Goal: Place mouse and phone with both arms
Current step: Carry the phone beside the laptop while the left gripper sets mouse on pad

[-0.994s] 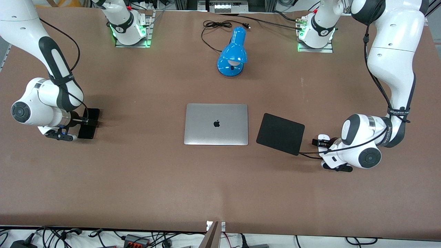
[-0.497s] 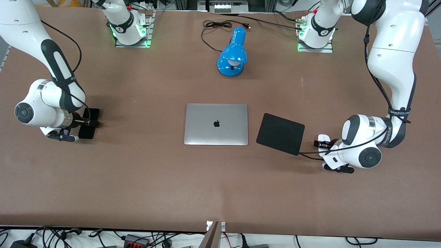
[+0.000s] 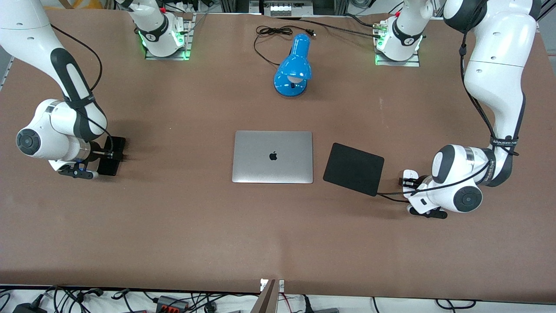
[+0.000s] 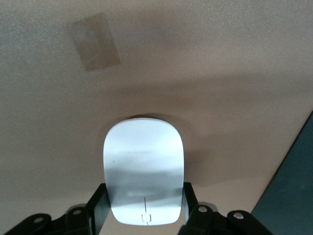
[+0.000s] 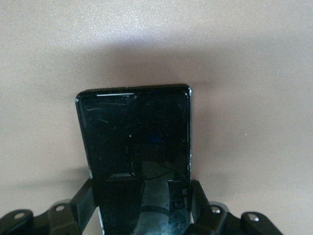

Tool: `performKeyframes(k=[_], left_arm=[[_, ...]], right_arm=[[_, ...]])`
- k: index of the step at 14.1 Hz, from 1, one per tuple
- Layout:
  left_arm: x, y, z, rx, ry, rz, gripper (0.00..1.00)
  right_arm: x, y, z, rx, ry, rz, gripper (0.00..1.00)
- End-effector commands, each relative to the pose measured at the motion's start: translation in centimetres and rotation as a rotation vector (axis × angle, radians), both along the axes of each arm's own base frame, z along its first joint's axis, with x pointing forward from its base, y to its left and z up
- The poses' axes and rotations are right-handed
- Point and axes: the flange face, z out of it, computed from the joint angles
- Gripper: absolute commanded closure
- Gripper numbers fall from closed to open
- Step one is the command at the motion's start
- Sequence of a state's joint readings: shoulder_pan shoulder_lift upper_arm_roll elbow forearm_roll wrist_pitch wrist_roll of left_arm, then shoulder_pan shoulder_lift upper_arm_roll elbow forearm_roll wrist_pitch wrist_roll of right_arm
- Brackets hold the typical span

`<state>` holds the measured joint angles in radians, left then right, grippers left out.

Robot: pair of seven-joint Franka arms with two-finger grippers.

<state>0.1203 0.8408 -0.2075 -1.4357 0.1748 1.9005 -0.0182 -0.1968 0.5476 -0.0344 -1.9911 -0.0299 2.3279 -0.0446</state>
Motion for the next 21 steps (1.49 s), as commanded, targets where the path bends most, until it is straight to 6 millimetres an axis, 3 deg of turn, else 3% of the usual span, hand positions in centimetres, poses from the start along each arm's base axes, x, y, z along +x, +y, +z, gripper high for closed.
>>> performKeyframes(k=[1,4,6,8,11,13,14,16,19,20,21], left_arm=[[0.2,-0.5,0.9,-0.01,0.012,0.004,0.43],[-1.0,-3.6,2.6,-0.032,0.124,0.132,0.45],[-2.2,-7.9,2.9,-0.017,0.172,0.15,0.45],[-3.6,-13.2,3.6,-0.03,0.209,0.15,0.45],[-5.2,-18.0,2.8,-0.033,0.251,0.211,0.45],[-5.2,-18.0,2.4,-0.037,0.25,0.214,0.45],[-5.3,-18.6,1.5,-0.047,0.234,0.216,0.45],[-5.1,-19.9,0.0,-0.063,0.187,0.212,0.45],[-4.7,-18.5,0.2,-0.044,0.177,0.192,0.42],[-4.8,-18.8,0.1,-0.034,0.17,0.18,0.33],[-4.9,-19.1,0.0,-0.025,0.167,0.177,0.0]], right_arm=[[0.5,1.0,1.5,0.012,-0.02,0.024,0.73],[2.2,7.0,7.5,0.054,0.004,0.092,0.75],[4.3,10.8,9.9,0.071,-0.011,0.135,0.76],[5.0,16.2,9.9,0.092,-0.024,0.211,0.76],[5.0,25.9,10.0,0.064,-0.042,0.197,0.76],[4.7,29.0,9.2,0.069,-0.053,0.216,0.76],[4.2,31.2,7.5,0.079,-0.055,0.226,0.76],[3.5,33.7,5.8,0.083,-0.061,0.195,0.75],[1.9,37.0,3.7,0.072,-0.056,0.153,0.75],[1.5,38.0,3.6,0.071,-0.064,0.141,0.75],[1.2,38.7,3.1,0.07,-0.065,0.136,0.75]])
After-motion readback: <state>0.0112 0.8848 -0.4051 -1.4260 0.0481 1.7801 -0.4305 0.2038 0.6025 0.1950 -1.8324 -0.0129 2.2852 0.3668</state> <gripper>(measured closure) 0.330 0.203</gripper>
